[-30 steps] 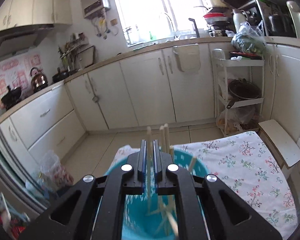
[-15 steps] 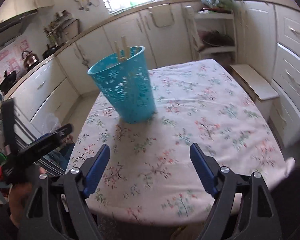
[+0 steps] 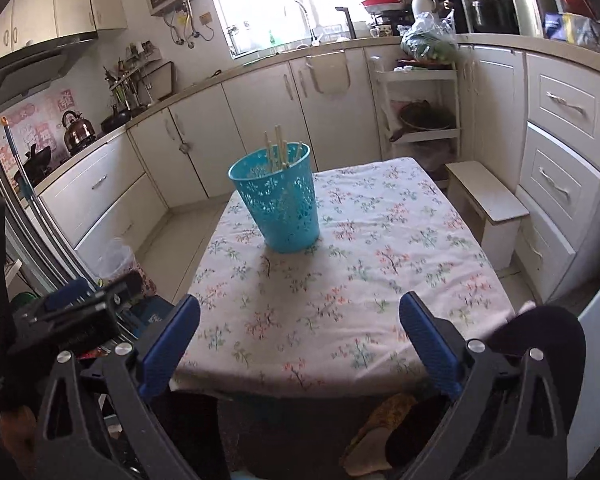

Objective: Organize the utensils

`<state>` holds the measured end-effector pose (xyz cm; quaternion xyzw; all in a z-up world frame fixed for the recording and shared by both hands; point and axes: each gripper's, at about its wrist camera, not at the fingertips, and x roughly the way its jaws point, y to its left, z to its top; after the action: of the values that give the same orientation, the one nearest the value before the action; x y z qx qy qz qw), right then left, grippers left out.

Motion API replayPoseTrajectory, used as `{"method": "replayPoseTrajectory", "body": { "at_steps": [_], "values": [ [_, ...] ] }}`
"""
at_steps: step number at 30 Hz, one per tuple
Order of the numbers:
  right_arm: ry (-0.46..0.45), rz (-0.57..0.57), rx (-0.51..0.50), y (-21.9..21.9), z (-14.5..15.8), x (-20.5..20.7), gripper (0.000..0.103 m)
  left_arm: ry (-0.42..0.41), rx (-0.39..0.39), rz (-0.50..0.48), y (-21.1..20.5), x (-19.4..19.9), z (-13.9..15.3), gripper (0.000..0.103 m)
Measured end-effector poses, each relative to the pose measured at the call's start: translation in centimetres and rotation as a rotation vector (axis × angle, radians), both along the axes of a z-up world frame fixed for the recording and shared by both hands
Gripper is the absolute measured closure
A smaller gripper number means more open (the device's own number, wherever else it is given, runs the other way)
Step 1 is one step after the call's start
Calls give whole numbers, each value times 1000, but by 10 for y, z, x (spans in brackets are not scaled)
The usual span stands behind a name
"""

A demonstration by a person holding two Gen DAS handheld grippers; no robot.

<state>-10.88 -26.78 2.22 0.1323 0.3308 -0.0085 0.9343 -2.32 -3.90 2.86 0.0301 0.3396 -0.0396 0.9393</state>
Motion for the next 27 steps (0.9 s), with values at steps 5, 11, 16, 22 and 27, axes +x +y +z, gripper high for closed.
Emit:
{"method": "replayPoseTrajectory", "body": {
  "at_steps": [5,11,16,22,27],
  "values": [
    [-5,2,-7,5,4,-20,7,-9,35,42,4,-12,14,8],
    [-14,7,-6,11,4,-24,7,-40,53,43,6,-24,27,8],
    [-33,11,-24,17,6,-27,7,-70,47,30,6,-35,33,8],
    [-53,0,-37,18,7,-32,7,-58,23,24,9,-43,32,8],
    [-78,6,-52,22,11,-38,7,-69,7,25,13,-51,32,8]
  ]
}}
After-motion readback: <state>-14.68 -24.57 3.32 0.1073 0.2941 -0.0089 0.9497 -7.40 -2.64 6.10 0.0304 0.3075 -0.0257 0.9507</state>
